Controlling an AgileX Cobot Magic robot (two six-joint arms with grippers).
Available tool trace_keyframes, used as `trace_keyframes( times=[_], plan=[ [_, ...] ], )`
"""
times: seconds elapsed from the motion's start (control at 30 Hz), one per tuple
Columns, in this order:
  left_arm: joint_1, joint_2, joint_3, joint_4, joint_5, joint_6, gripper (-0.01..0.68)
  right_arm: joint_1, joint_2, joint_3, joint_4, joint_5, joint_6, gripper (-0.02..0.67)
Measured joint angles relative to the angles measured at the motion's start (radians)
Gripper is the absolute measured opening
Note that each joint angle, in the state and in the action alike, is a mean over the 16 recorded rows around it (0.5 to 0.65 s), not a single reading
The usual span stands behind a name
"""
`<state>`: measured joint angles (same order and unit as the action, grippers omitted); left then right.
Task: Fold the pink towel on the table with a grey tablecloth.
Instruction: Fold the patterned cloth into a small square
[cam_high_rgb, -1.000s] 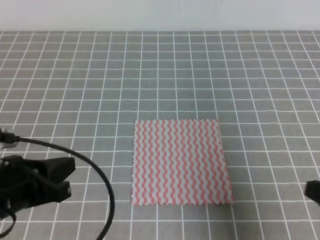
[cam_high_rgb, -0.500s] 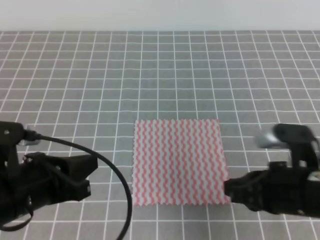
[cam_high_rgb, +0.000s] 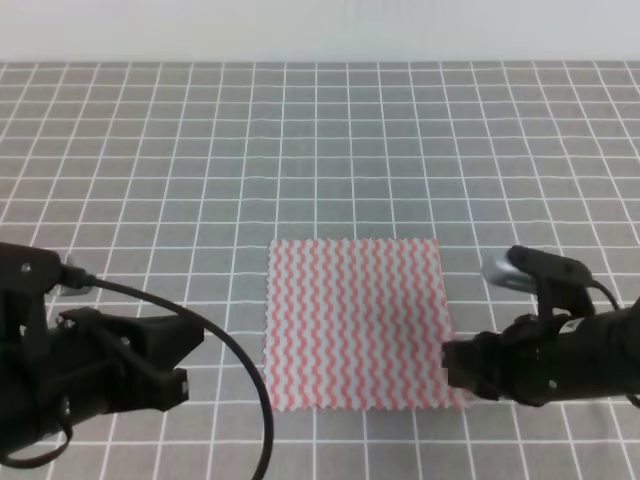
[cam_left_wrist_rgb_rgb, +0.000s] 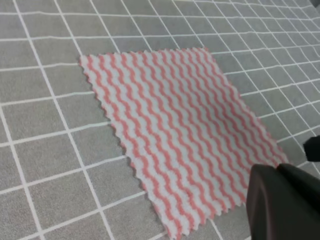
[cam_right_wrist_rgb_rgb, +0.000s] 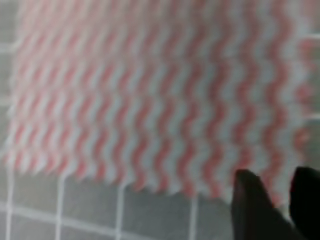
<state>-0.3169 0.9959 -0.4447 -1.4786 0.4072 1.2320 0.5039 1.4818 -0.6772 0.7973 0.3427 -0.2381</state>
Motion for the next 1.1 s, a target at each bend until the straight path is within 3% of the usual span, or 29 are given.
trace_keyframes(
  times=[0.23, 0.53, 0.8, 1.1],
  plan=[
    [0.000, 0.000, 0.000, 0.000, 0.004, 0.013, -0.003, -0.027, 0.076, -0.004, 0.044, -0.009, 0.046, 0.256],
    [0.000, 0.001, 0.000, 0.000, 0.004, 0.023, -0.003, -0.028, 0.131, -0.015, 0.074, -0.017, 0.045, 0.259],
    [0.000, 0.000, 0.000, -0.001, 0.007, 0.025, -0.002, -0.028, 0.142, -0.023, 0.074, -0.017, 0.044, 0.197],
    [0.000, -0.002, 0.000, 0.000, 0.012, 0.025, -0.002, -0.028, 0.145, -0.025, 0.060, -0.015, 0.044, 0.053]
  ],
)
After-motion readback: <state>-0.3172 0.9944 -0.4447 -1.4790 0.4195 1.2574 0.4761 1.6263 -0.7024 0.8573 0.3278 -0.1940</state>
